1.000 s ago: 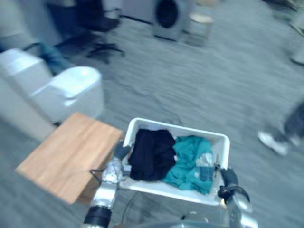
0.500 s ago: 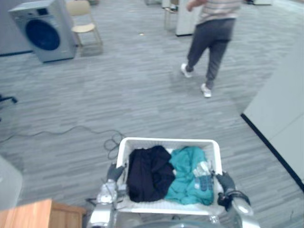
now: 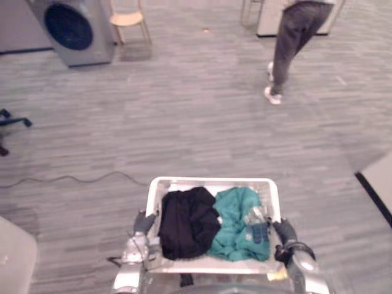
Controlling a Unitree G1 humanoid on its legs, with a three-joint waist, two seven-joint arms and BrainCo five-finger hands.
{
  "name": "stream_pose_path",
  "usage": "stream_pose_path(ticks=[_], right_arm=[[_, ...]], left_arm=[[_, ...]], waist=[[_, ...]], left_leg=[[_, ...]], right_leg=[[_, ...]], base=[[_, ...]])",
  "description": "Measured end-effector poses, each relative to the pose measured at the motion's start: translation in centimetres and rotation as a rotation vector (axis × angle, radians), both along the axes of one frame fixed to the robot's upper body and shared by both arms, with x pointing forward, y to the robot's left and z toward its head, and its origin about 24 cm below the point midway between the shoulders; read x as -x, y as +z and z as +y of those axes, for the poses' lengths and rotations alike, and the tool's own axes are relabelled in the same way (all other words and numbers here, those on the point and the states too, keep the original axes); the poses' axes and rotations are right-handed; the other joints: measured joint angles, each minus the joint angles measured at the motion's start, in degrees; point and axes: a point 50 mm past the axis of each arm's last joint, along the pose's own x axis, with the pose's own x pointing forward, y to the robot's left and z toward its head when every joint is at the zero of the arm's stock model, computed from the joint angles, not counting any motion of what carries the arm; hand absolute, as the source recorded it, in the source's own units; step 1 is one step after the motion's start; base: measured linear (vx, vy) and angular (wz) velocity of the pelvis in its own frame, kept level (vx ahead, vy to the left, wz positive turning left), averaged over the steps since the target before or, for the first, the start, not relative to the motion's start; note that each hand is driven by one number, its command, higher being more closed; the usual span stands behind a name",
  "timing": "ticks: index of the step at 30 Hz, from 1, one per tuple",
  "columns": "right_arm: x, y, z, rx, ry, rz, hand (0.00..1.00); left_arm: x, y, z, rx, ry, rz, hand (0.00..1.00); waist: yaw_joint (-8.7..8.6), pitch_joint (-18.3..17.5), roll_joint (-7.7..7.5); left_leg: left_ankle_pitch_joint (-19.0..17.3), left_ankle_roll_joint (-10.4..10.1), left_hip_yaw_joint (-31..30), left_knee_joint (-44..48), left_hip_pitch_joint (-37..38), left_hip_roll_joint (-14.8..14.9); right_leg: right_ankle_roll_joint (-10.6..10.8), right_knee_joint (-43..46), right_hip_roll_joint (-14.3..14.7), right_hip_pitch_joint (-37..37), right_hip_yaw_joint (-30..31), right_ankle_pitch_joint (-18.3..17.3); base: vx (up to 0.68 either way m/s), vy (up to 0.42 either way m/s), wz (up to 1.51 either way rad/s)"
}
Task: Pick up the laundry basket with both hands and put the clothes into the washing machine.
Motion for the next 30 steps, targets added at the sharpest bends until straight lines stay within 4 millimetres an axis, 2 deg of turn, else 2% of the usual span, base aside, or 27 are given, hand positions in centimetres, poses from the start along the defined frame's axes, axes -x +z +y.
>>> stream_pose_path(ticks=[2, 4, 5, 6, 7, 8, 9, 10, 11, 12, 13, 14, 15, 17, 18, 19, 20, 21, 22, 23, 24, 25, 26, 27, 28, 29, 30], right_arm=[[-0.3, 0.9, 0.2, 0.003, -0.019, -0.048, 1.0], [-0.3, 1.8, 0.3, 0.01, -0.044, -0.097, 1.0], [-0.5, 2.2, 0.2, 0.021, -0.058, -0.116, 1.0], [-0.6, 2.7, 0.1, 0.034, -0.068, -0.137, 1.0], [-0.5, 2.9, -0.1, 0.045, -0.072, -0.142, 1.0], [-0.4, 3.3, -0.9, 0.08, -0.072, -0.144, 1.0], [-0.4, 3.4, -1.0, 0.086, -0.073, -0.147, 1.0], [-0.1, 3.7, -1.6, 0.096, -0.095, -0.159, 1.0], [0.2, 4.4, -2.1, 0.114, -0.096, -0.18, 1.0], [0.2, 4.7, -2.2, 0.12, -0.095, -0.19, 1.0], [0.3, 4.8, -2.2, 0.123, -0.089, -0.191, 1.0], [0.5, 4.9, -2.2, 0.124, -0.09, -0.19, 1.0], [0.6, 4.8, -2.3, 0.124, -0.102, -0.189, 1.0], [0.5, 4.8, -2.3, 0.121, -0.101, -0.189, 1.0], [0.3, 4.9, -2.2, 0.121, -0.09, -0.195, 1.0], [0.1, 5.0, -2.2, 0.119, -0.089, -0.203, 1.0], [-0.6, 5.0, -1.8, 0.11, -0.07, -0.212, 1.0], [-1.0, 5.0, -1.8, 0.108, -0.064, -0.214, 1.0], [-1.0, 5.0, -1.9, 0.112, -0.063, -0.214, 1.0], [-1.3, 5.1, -2.2, 0.122, -0.06, -0.221, 1.0], [-1.9, 4.6, -2.1, 0.111, -0.052, -0.206, 1.0], [-2.1, 4.1, -1.8, 0.095, -0.053, -0.188, 1.0], [-2.3, 3.9, -1.7, 0.086, -0.053, -0.178, 1.0], [-2.6, 3.5, -1.2, 0.063, -0.046, -0.166, 1.0], [-2.3, 3.0, -0.8, 0.046, -0.05, -0.149, 1.0], [-1.6, 2.7, -1.0, 0.043, -0.063, -0.134, 1.0], [-1.2, 2.6, -1.3, 0.051, -0.069, -0.134, 1.0]], left_arm=[[-0.6, 1.0, -0.1, -0.01, -0.008, -0.046, 1.0], [-1.3, 1.9, 0.0, -0.023, -0.023, -0.095, 1.0], [-2.0, 2.4, -0.2, -0.026, -0.037, -0.118, 1.0], [-2.4, 2.7, -0.4, -0.022, -0.043, -0.137, 1.0], [-2.4, 2.7, -0.6, -0.016, -0.046, -0.141, 1.0], [-2.3, 2.4, -1.5, 0.02, -0.042, -0.135, 1.0], [-2.3, 2.4, -1.9, 0.033, -0.042, -0.134, 1.0], [-2.4, 2.4, -2.4, 0.047, -0.044, -0.139, 1.0], [-2.5, 2.5, -2.8, 0.066, -0.04, -0.143, 1.0], [-2.5, 2.5, -3.0, 0.072, -0.039, -0.146, 1.0], [-2.3, 2.3, -2.9, 0.083, -0.03, -0.14, 1.0], [-2.3, 2.4, -2.9, 0.084, -0.034, -0.141, 1.0], [-2.3, 2.4, -3.2, 0.09, -0.043, -0.144, 1.0], [-2.2, 2.3, -3.1, 0.095, -0.039, -0.141, 1.0], [-2.1, 2.4, -2.9, 0.092, -0.034, -0.146, 1.0], [-2.1, 2.4, -2.8, 0.094, -0.032, -0.149, 1.0], [-2.1, 2.4, -2.5, 0.092, -0.017, -0.155, 1.0], [-2.2, 2.5, -2.5, 0.093, -0.014, -0.158, 1.0], [-2.2, 2.5, -2.6, 0.096, -0.015, -0.159, 1.0], [-2.2, 2.5, -2.7, 0.101, -0.013, -0.163, 1.0], [-2.1, 2.4, -2.4, 0.088, -0.008, -0.153, 1.0], [-2.3, 2.4, -2.1, 0.076, -0.005, -0.153, 1.0], [-2.6, 2.6, -1.9, 0.067, -0.003, -0.157, 1.0], [-2.4, 2.4, -1.4, 0.054, 0.005, -0.139, 1.0], [-2.2, 2.3, -1.1, 0.042, 0.003, -0.128, 1.0], [-2.2, 2.2, -1.3, 0.038, -0.016, -0.125, 1.0], [-2.2, 2.2, -1.7, 0.04, -0.03, -0.125, 1.0]], waist=[[-0.11, 0.62, 1.09], [0.13, 0.7, 1.08], [0.36, 0.45, 0.56], [0.1, 0.16, -0.2], [-0.14, -0.15, -0.7], [-1.15, -0.69, 1.42], [-1.36, -1.07, 2.47], [-2.49, -1.03, 2.57], [-2.76, -0.87, 4.19], [-2.57, -0.55, 4.92], [-1.34, -0.22, 5.84], [-0.6, -0.23, 6.07], [0.14, 0.18, 5.43], [0.81, 0.33, 4.52], [2.08, 0.23, 3.66], [2.6, 0.33, 3.29], [3.07, 0.55, 2.62], [3.31, 0.5, 2.32], [3.4, 0.4, 2.35], [3.59, 0.25, 2.26], [3.53, -0.58, 0.99], [2.48, -0.78, -0.77], [0.9, -0.62, -2.0], [0.87, -0.39, -3.8], [2.39, -0.17, -4.28], [2.33, -1.22, -4.87], [1.91, -1.95, -4.68]], left_leg=[[-1.6, -1.57, -0.88, -2.7, 4.95, -0.32], [-4.74, -3.12, -1.15, -2.81, 8.36, 0.04], [-7.31, -4.34, -0.67, -2.22, 9.68, 0.17], [-10.12, -6.27, -1.17, -1.49, 12.18, -0.39], [-11.67, -7.13, -1.58, -1.33, 13.87, -0.41], [-13.73, -8.73, -2.45, -2.32, 17.76, 1.47], [-13.35, -9.46, -2.49, -1.75, 19.28, 2.25], [-13.02, -9.76, -2.37, 9.55, 17.3, 5.32], [-8.6, -9.77, -2.84, 25.58, 12.41, 11.3], [-3.27, -8.94, -3.43, 33.81, 9.51, 14.49], [13.15, -8.32, -5.71, 46.19, 4.29, 20.33], [14.88, -10.3, -8.65, 53.15, -0.02, 21.61], [11.87, -9.12, -9.74, 60.14, -7.04, 22.06], [7.1, -6.44, -6.73, 57.95, -12.06, 22.01], [4.09, -5.67, -3.32, 50.79, -15.18, 21.93], [3.54, -5.92, -2.05, 45.94, -16.39, 21.95], [3.77, -6.32, 0.04, 32.82, -17.78, 21.53], [5.24, -8.18, 2.88, 16.79, -17.61, 20.82], [6.65, -9.97, 4.58, 7.91, -17.11, 20.19], [11.28, -11.21, 5.49, 1.2, -17.9, 19.52], [16.2, -6.77, 5.13, 5.14, -18.7, 18.01], [13.9, -5.16, 4.46, 8.56, -19.99, 17.15], [12.32, -4.21, 4.11, 14.16, -21.39, 17.49], [9.95, -1.47, 3.68, 22.47, -22.27, 18.37], [7.75, -1.38, 3.44, 31.37, -23.65, 20.15], [5.63, -4.23, 1.9, 27.21, -22.33, 16.72], [2.68, -3.04, 1.77, 22.02, -19.88, 14.5]], right_leg=[[-2.03, -7.95, 1.04, -3.76, -3.46, -1.36], [-2.47, -24.44, 2.33, -6.46, -6.87, 0.65], [-1.67, -40.18, 3.54, -5.85, -8.21, 4.72], [-0.95, -49.47, 3.83, -5.67, -8.2, 7.87], [-1.04, -49.6, 3.69, -5.72, -7.82, 8.5], [-2.0, -42.93, 4.55, -6.34, -6.19, 13.16], [-2.06, -39.35, 5.16, -6.43, -6.24, 12.78], [-4.22, -32.96, 4.95, -6.2, -5.92, 12.27], [-5.7, -27.93, 5.65, -4.9, -7.42, 6.98], [-5.92, -26.59, 6.45, -3.44, -7.78, 4.61], [-6.97, -26.57, 8.79, 0.21, -7.85, 0.68], [-6.89, -27.09, 9.71, 3.03, -7.78, -1.31], [-6.33, -29.6, 9.89, 8.54, -7.63, -3.62], [-5.43, -33.85, 9.84, 14.26, -7.28, -4.72], [-4.53, -37.1, 9.44, 17.51, -6.16, -5.26], [-3.92, -38.26, 9.09, 19.0, -5.62, -5.62], [-2.34, -40.0, 8.13, 21.75, -5.06, -6.62], [-0.05, -40.75, 6.87, 24.12, -4.8, -7.68], [0.86, -40.86, 6.19, 25.1, -4.65, -8.36], [3.18, -40.68, 5.02, 26.19, -4.09, -10.29], [3.58, -40.91, 2.98, 27.6, -2.22, -10.45], [3.39, -40.86, 1.29, 28.16, -1.91, -9.54], [3.44, -39.8, 0.21, 28.59, -1.13, -6.97], [3.38, -34.75, -1.4, 27.64, 1.6, -2.47], [3.11, -28.42, -2.0, 26.24, 4.31, 4.68], [4.85, -22.18, -3.53, 23.63, 5.11, 11.61], [6.48, -17.27, -4.66, 21.45, 5.26, 15.52]], base=[[0.67, 0.081, 0.27], [0.57, -0.04, 0.1], [0.51, -0.104, 0.12], [0.54, -0.123, 0.18], [0.66, -0.15, 0.28], [0.61, -0.118, 0.26], [0.79, -0.138, 0.48], [0.77, -0.188, 0.45], [0.73, -0.22, 0.31], [0.69, -0.218, -0.13], [0.69, -0.097, -0.33], [0.95, -0.054, -0.34], [0.68, -0.002, -0.18], [0.61, 0.014, -0.16], [0.68, 0.054, -0.4], [0.67, 0.109, -0.55], [0.69, 0.166, -0.45], [0.7, 0.193, -0.35], [0.71, 0.275, -0.33], [0.89, 0.42, -0.43], [0.9, 0.456, -0.25], [0.92, 0.499, 0.16], [0.6, 0.368, 0.35], [0.86, 0.578, -0.06], [0.66, 0.507, -0.22], [0.61, 0.513, -0.06], [0.41, 0.375, 0.74]])
